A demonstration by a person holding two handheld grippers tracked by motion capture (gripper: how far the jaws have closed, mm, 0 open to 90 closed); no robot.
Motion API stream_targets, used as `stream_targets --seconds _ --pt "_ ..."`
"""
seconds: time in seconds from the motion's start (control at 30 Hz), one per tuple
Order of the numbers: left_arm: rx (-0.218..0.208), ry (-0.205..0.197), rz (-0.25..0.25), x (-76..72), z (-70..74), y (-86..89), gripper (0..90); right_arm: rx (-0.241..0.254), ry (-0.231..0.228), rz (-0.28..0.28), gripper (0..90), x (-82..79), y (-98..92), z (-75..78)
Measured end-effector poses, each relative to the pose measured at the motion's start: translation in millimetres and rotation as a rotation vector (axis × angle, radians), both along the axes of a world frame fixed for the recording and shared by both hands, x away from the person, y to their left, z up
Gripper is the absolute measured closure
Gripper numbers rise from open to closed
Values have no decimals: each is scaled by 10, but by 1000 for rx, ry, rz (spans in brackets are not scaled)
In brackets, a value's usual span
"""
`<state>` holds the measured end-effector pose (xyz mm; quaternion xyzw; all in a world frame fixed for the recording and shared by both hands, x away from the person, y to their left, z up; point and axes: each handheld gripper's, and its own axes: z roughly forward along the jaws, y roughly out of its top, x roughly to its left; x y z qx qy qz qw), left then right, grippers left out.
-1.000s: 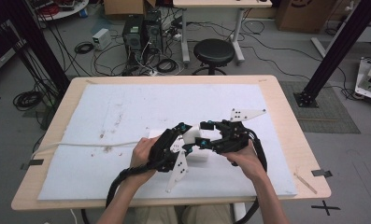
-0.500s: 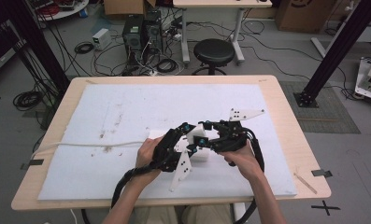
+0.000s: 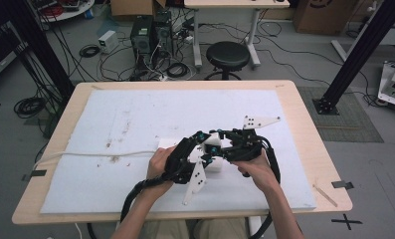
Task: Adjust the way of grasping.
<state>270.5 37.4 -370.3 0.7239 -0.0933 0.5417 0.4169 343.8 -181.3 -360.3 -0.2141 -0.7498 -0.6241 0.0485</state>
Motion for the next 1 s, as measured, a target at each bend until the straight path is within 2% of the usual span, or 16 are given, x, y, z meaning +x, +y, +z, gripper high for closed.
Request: stream_targets --seconds 0.67,1.0 --pt "-6 -8 -1 -2 3 -12 424 4 6 4 403 -3 4 -15" --pt "-15 -2 -3 -3 -1 -18 424 30 -1 13 456 -2 -1 -33"
